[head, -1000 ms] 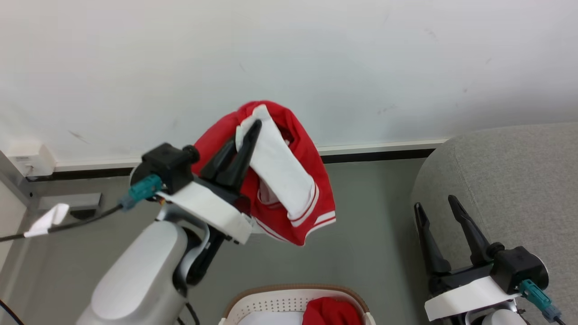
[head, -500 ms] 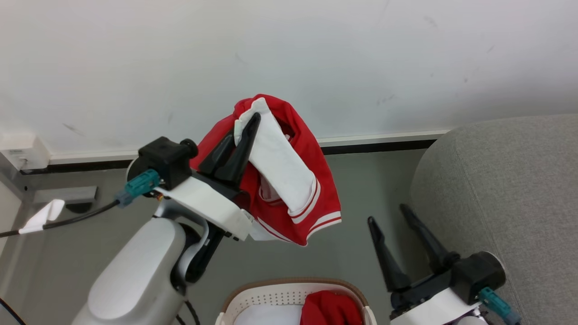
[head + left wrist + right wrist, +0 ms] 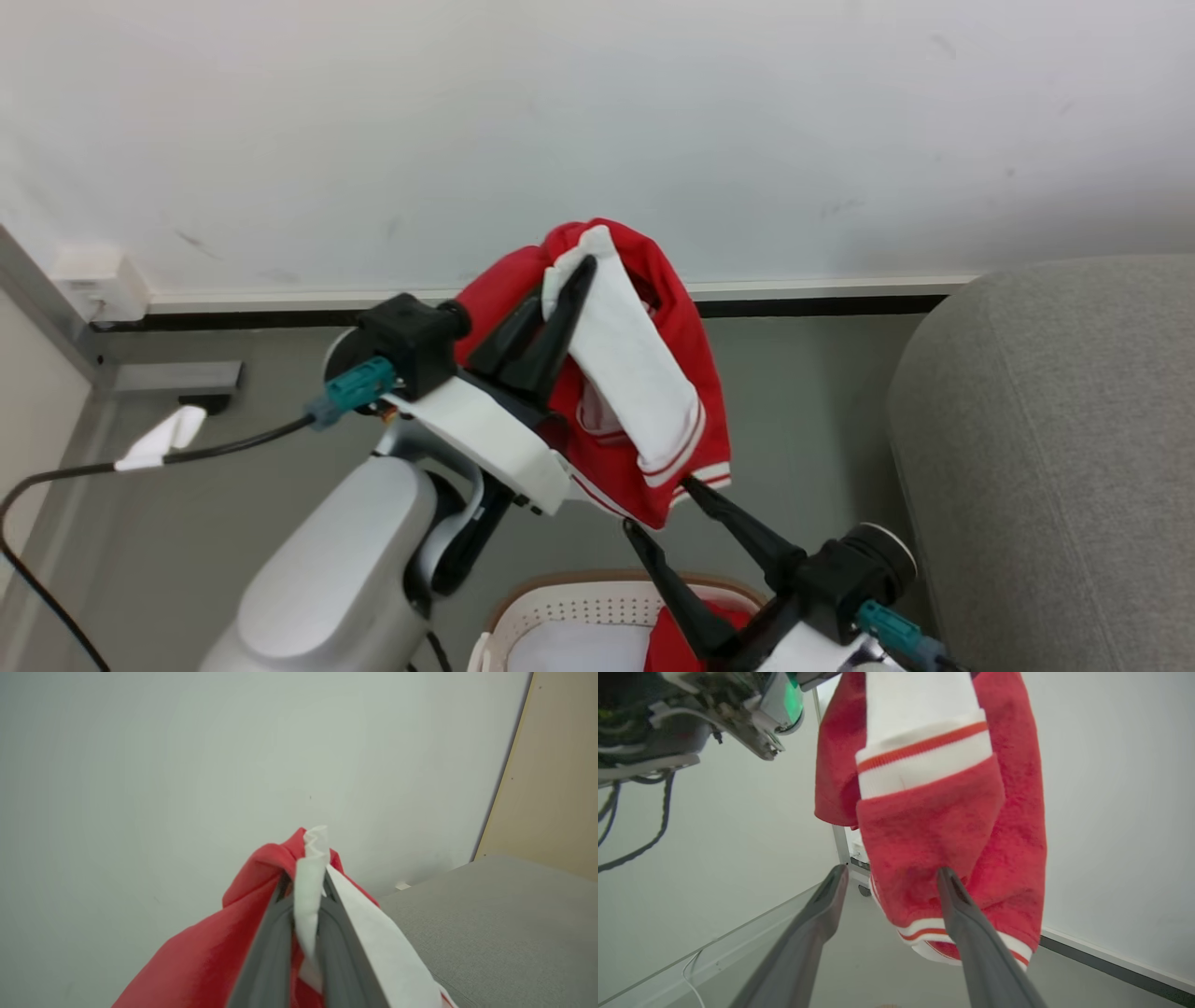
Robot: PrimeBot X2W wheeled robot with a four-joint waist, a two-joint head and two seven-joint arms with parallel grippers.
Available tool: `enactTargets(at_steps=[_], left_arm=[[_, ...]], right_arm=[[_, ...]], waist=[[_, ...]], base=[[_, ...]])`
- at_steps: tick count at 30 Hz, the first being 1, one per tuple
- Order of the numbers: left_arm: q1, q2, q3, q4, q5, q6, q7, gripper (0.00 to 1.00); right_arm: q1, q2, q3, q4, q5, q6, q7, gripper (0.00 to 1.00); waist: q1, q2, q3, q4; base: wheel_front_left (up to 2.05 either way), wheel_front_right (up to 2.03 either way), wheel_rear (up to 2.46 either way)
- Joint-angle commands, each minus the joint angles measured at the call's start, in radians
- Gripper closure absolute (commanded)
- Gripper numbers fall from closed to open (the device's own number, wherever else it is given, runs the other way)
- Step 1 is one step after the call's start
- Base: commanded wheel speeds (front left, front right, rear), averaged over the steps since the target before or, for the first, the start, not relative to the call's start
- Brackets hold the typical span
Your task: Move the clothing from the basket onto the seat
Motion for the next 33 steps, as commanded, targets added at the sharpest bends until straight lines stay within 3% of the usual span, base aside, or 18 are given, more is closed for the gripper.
enactTargets(at_steps=[1, 16, 17, 18, 19, 20, 33], left_arm=[[-0.013, -0.010, -0.008, 0.004, 0.001, -0.007, -0.004, 1.00], [0.020, -0.079, -0.104, 0.008, -0.002, -0.037, 0.001, 1.00], [0.022, -0.082, -0.108, 0.009, -0.004, -0.038, 0.002, 1.00], [0.024, -0.083, -0.111, 0.010, -0.005, -0.037, 0.002, 1.00], [0.024, -0.083, -0.111, 0.010, -0.005, -0.037, 0.002, 1.00], [0.028, -0.083, -0.114, 0.013, -0.010, -0.035, 0.005, 1.00], [0.036, -0.060, -0.100, 0.023, -0.019, -0.018, -0.003, 1.00]], right_arm=[[-0.029, 0.004, -0.003, 0.032, -0.001, -0.002, 0.002, 0.00], [-0.138, 0.032, -0.077, 0.230, -0.017, -0.002, -0.010, 0.00], [-0.141, 0.032, -0.079, 0.230, -0.014, -0.002, -0.010, 0.21], [-0.145, 0.032, -0.082, 0.221, -0.014, -0.002, -0.010, 0.70], [-0.145, 0.032, -0.082, 0.221, -0.014, -0.002, -0.010, 0.70], [-0.143, 0.032, -0.081, 0.202, -0.007, -0.002, -0.009, 1.00], [-0.094, 0.031, -0.096, 0.149, -0.012, -0.002, -0.009, 1.00]], waist=[[0.0000, -0.0001, -0.001, 0.014], [0.0000, -0.0001, -0.026, 0.131], [0.0000, -0.0001, -0.028, 0.136], [0.0000, -0.0001, -0.030, 0.140], [0.0000, -0.0001, -0.030, 0.140], [0.0000, -0.0001, -0.033, 0.146], [0.0000, -0.0001, -0.039, 0.130]], base=[[0.00, 0.00, 0.00], [0.00, 0.00, 0.00], [0.00, 0.00, 0.00], [0.00, 0.00, 0.00], [0.00, 0.00, 0.00], [0.00, 0.00, 0.00], [0.00, 0.00, 0.00]])
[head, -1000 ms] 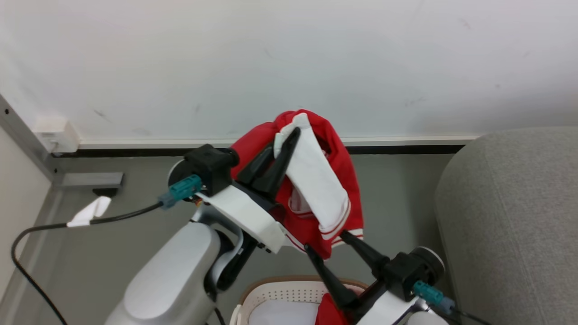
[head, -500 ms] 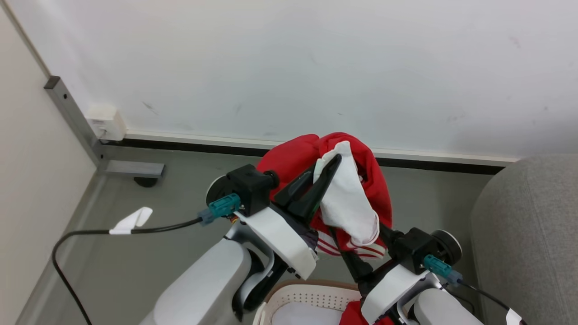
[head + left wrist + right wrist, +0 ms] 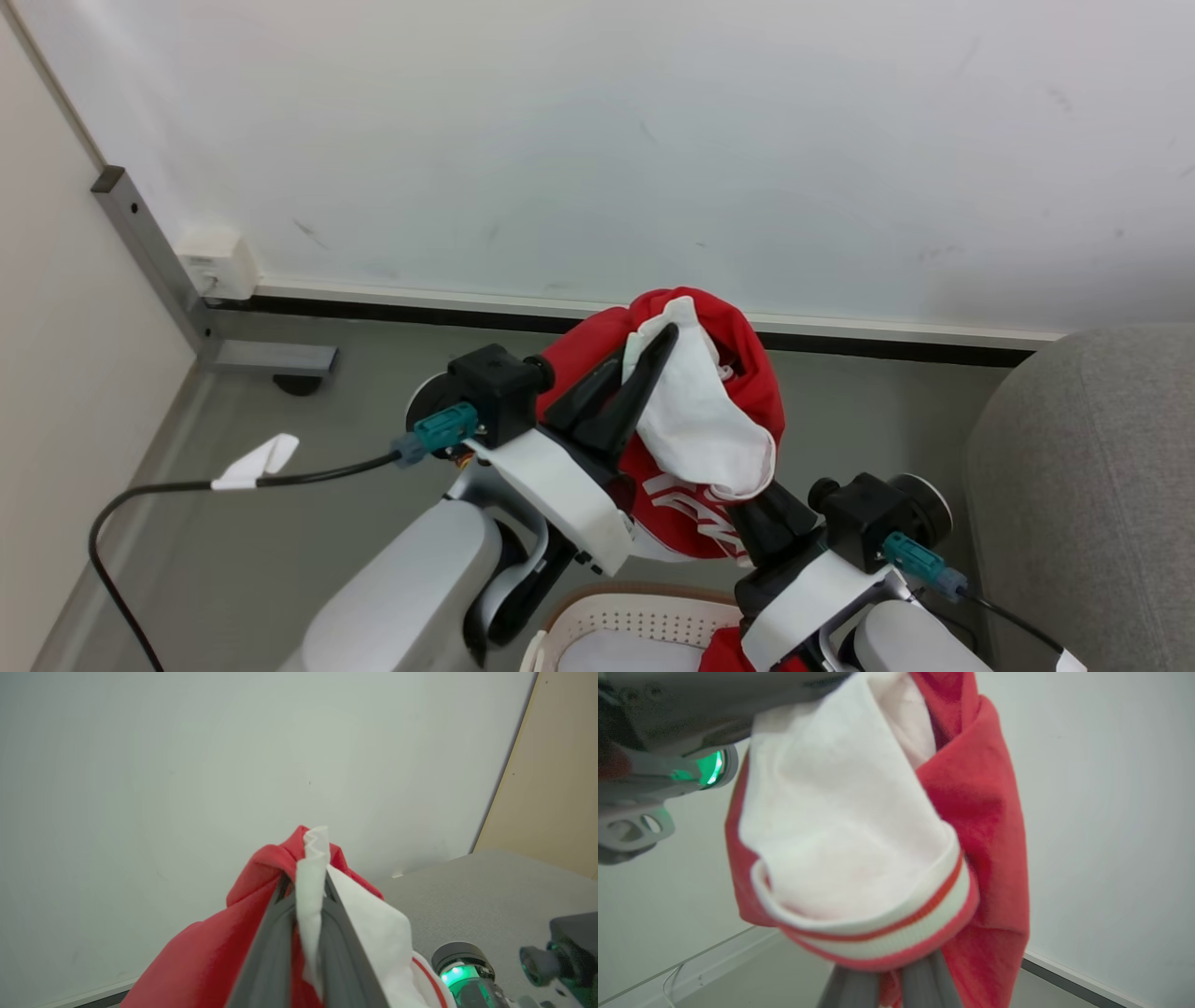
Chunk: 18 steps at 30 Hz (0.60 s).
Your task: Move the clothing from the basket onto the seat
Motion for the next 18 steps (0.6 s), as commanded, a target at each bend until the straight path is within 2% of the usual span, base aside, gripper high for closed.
enactTargets(at_steps=[1, 18], left_arm=[[0.010, 0.006, 0.005, -0.001, -0.005, 0.005, -0.005, 1.00], [0.041, 0.032, 0.007, -0.005, -0.023, 0.020, -0.010, 1.00]], right_arm=[[0.016, -0.002, -0.006, -0.005, -0.002, -0.002, -0.003, 1.00], [0.077, -0.003, -0.085, -0.070, -0.043, -0.002, -0.003, 1.00]], waist=[[0.0000, 0.0000, 0.000, -0.005], [0.0000, 0.0000, -0.011, -0.090]], base=[[0.00, 0.00, 0.00], [0.00, 0.00, 0.00]])
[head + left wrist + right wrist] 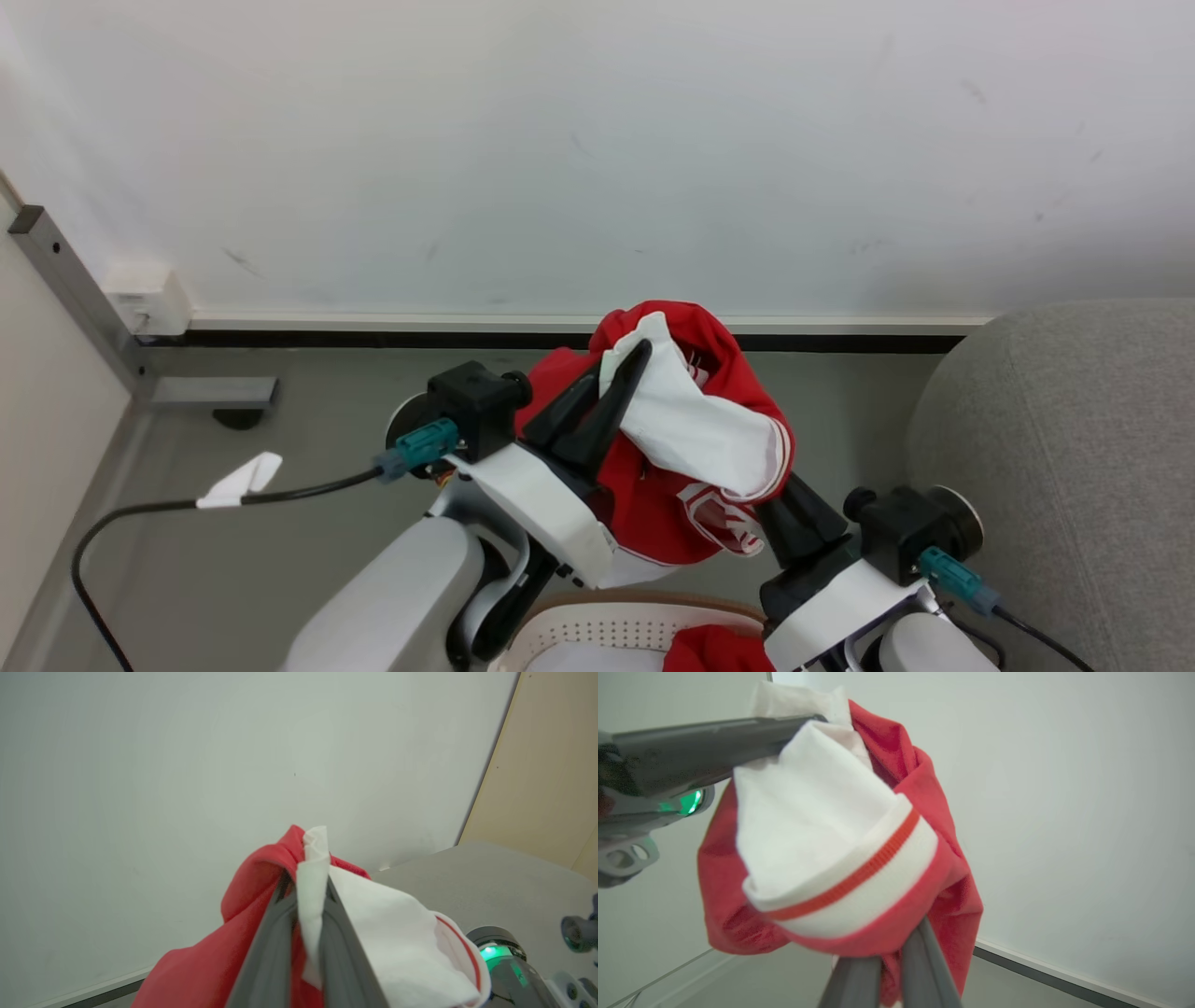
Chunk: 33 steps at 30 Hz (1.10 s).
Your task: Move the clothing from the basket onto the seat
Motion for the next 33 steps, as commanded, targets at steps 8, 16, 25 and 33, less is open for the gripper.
enactTargets(at_steps=[8, 16, 25, 33], left_arm=[[0.017, -0.001, -0.011, -0.020, -0.011, -0.004, -0.015, 0.00], [0.014, 0.019, -0.024, -0.019, 0.012, -0.008, -0.030, 0.00], [0.013, 0.030, -0.048, -0.037, 0.039, -0.016, -0.051, 0.00], [0.019, 0.051, -0.065, -0.053, 0.080, -0.021, -0.083, 0.00]], right_arm=[[0.003, -0.017, -0.098, -0.074, -0.044, -0.003, -0.003, 1.00], [0.006, -0.023, -0.186, -0.138, -0.067, -0.003, -0.003, 1.00], [-0.010, -0.048, -0.276, -0.201, -0.090, -0.003, -0.003, 1.00], [0.015, -0.079, -0.362, -0.269, -0.102, -0.003, -0.003, 1.00]], waist=[[0.0000, 0.0000, 0.030, -0.078], [0.0000, 0.0000, 0.070, -0.187], [0.0000, 0.0000, 0.122, -0.313], [0.0000, 0.0000, 0.170, -0.417]], base=[[0.00, 0.00, 0.00], [0.00, 0.00, 0.00], [0.00, 0.00, 0.00], [0.00, 0.00, 0.00]])
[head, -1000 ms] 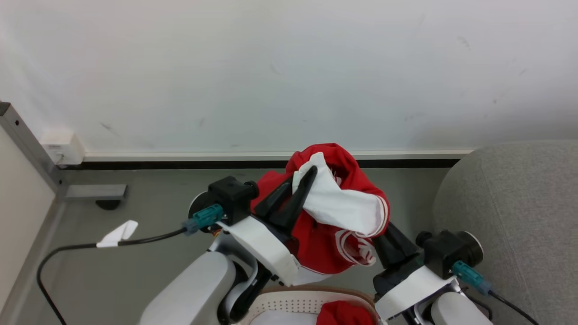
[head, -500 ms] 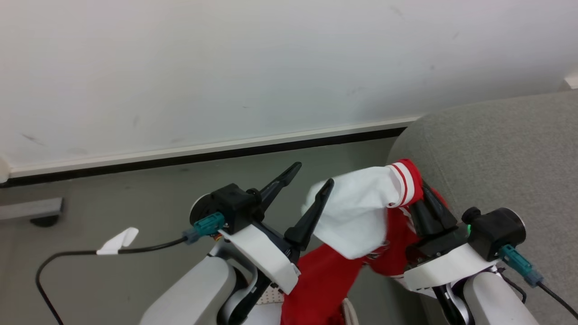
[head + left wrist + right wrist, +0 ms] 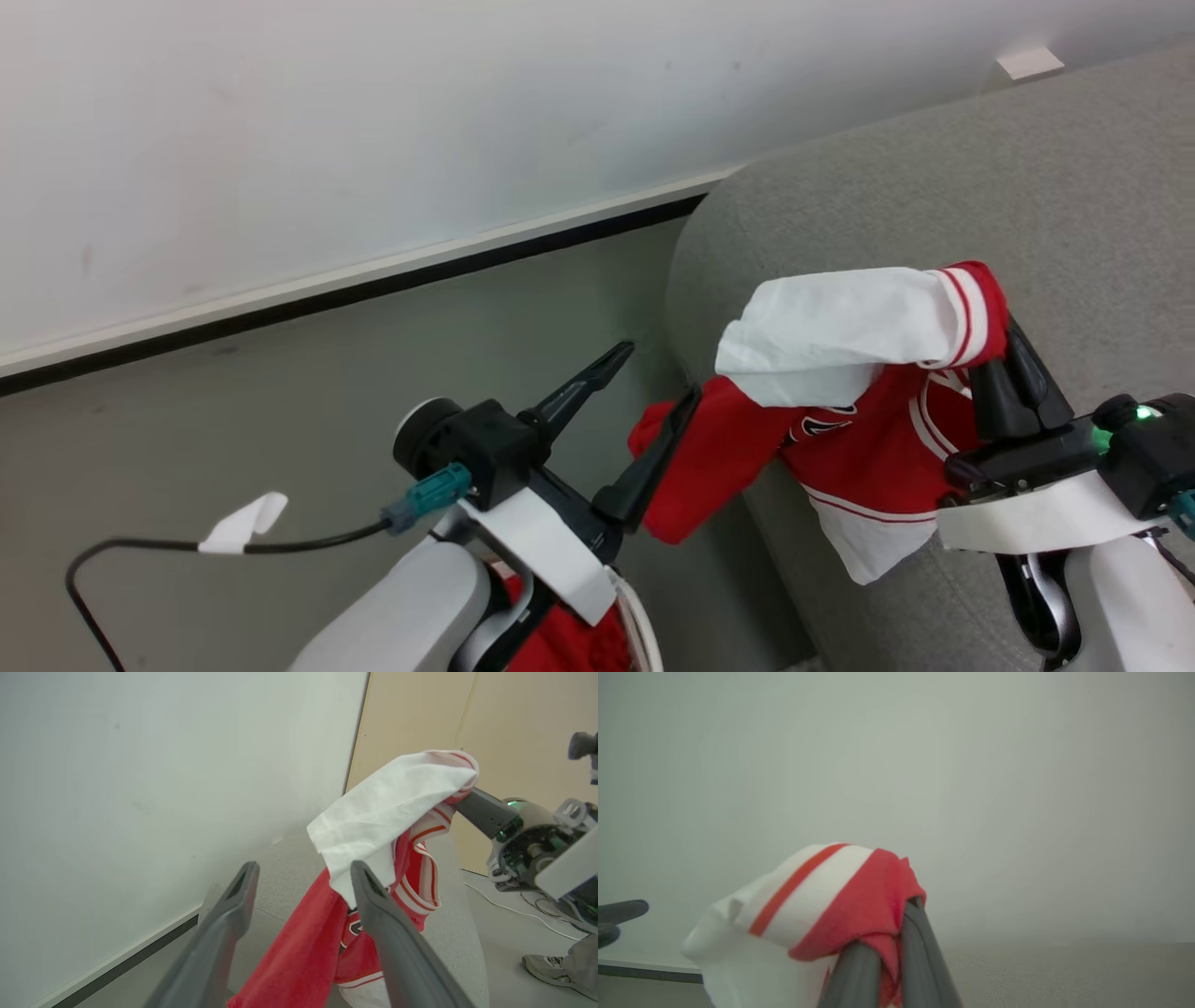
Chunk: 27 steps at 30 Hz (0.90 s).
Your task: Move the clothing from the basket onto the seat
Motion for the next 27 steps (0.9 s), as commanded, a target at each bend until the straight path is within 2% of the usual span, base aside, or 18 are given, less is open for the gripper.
enactTargets(at_steps=[1, 9, 18, 22, 27], left_arm=[[0.011, 0.010, 0.000, -0.005, 0.013, 0.000, -0.012, 0.00], [0.018, 0.030, -0.017, -0.017, 0.049, 0.006, -0.022, 0.00], [0.000, 0.039, -0.027, -0.018, 0.062, 0.010, -0.019, 0.00], [-0.020, 0.045, -0.034, -0.033, 0.073, 0.010, -0.005, 0.00], [-0.054, 0.059, -0.038, -0.067, 0.084, 0.002, 0.020, 0.00]], right_arm=[[0.014, -0.004, -0.018, -0.018, -0.002, -0.003, -0.003, 1.00], [0.049, 0.006, -0.060, -0.064, -0.010, -0.003, -0.003, 1.00], [0.027, 0.006, -0.054, -0.064, -0.003, -0.002, -0.003, 1.00], [-0.052, -0.028, -0.061, -0.059, 0.030, -0.003, 0.000, 1.00], [-0.202, -0.104, -0.087, -0.047, 0.056, -0.003, 0.037, 1.00]], waist=[[0.0000, -0.0001, 0.031, -0.046], [0.0000, -0.0001, 0.060, -0.112], [0.0000, -0.0001, 0.077, -0.122], [0.0000, -0.0001, 0.116, -0.106], [0.0000, -0.0001, 0.208, -0.059]], base=[[0.00, 0.00, 0.00], [0.00, 0.00, 0.00], [0.00, 0.00, 0.00], [0.00, 0.00, 0.00], [0.00, 0.00, 0.00]])
